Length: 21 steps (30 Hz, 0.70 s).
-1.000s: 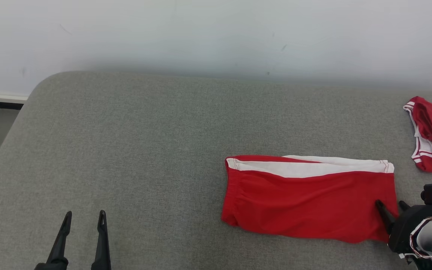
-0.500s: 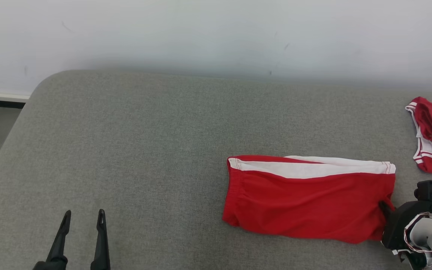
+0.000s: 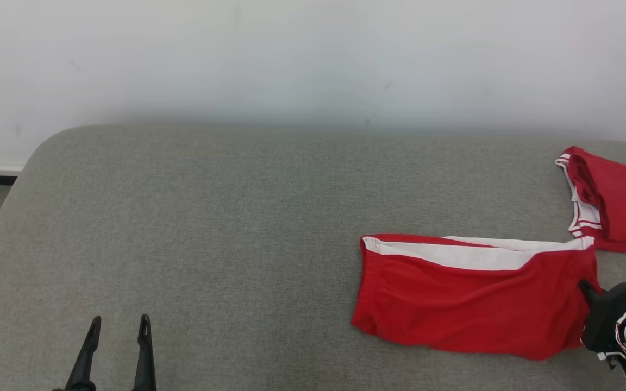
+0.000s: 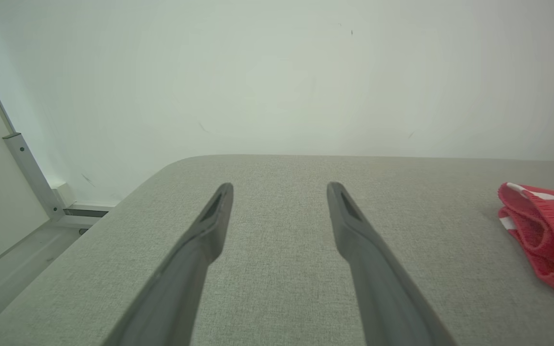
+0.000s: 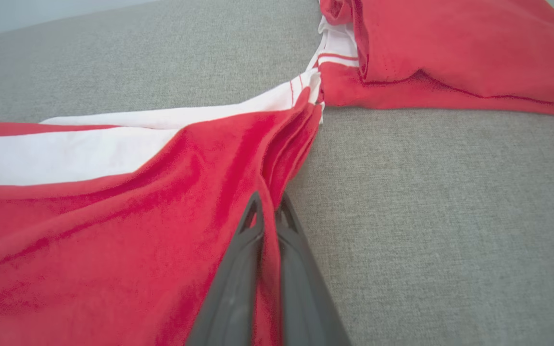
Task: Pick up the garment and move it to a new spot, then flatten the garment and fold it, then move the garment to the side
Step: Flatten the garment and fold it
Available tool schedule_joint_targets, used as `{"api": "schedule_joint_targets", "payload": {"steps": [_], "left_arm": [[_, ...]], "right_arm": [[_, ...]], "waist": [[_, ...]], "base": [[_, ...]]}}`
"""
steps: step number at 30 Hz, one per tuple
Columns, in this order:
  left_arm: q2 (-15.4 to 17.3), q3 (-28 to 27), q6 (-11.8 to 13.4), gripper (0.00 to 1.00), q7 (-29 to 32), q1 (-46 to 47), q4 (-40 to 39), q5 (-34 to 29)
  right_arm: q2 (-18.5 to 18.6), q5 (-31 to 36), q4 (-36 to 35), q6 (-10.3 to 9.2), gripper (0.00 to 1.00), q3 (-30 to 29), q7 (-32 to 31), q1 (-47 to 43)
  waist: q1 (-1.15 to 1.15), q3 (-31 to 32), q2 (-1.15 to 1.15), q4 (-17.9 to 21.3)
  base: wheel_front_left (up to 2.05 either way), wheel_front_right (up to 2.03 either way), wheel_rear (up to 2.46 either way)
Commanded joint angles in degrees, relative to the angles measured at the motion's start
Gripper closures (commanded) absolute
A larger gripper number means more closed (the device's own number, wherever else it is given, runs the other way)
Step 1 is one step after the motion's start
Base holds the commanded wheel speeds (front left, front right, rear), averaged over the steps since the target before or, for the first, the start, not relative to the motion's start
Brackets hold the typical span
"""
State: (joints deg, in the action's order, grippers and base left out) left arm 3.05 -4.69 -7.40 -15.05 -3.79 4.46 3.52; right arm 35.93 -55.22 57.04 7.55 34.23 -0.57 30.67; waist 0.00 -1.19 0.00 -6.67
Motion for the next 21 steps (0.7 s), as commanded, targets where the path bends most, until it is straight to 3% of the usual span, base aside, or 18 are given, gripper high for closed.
{"api": "schedule_joint_targets", "payload": {"steps": [1, 10, 21], "left_arm": [[-0.1, -0.3, 0.0, 0.0, -0.2, -0.8, 0.0, 0.0], [0.1, -0.7, -0.1, 0.0, -0.2, -1.8, 0.3, 0.4], [-0.1, 1.3, -0.1, 0.0, -0.2, 0.0, 0.9, 0.8]], "right_arm": [[0.4, -0.7, -0.8, -0.17, 1.0, 0.1, -0.2, 0.1], [0.6, -4.8, -15.1, -0.17, 1.0, 0.8, -3.9, -0.5], [-5.5, -8.1, -28.6, -0.17, 1.0, 0.5, -10.1, -3.1]], "waist": [[0.0, 0.6, 0.0, 0.7], [0.0, 2.0, 0.0, 2.9], [0.0, 1.3, 0.0, 1.2]], "base": [[0.0, 0.0, 0.0], [0.0, 0.0, 0.0], [0.0, 0.0, 0.0]]}}
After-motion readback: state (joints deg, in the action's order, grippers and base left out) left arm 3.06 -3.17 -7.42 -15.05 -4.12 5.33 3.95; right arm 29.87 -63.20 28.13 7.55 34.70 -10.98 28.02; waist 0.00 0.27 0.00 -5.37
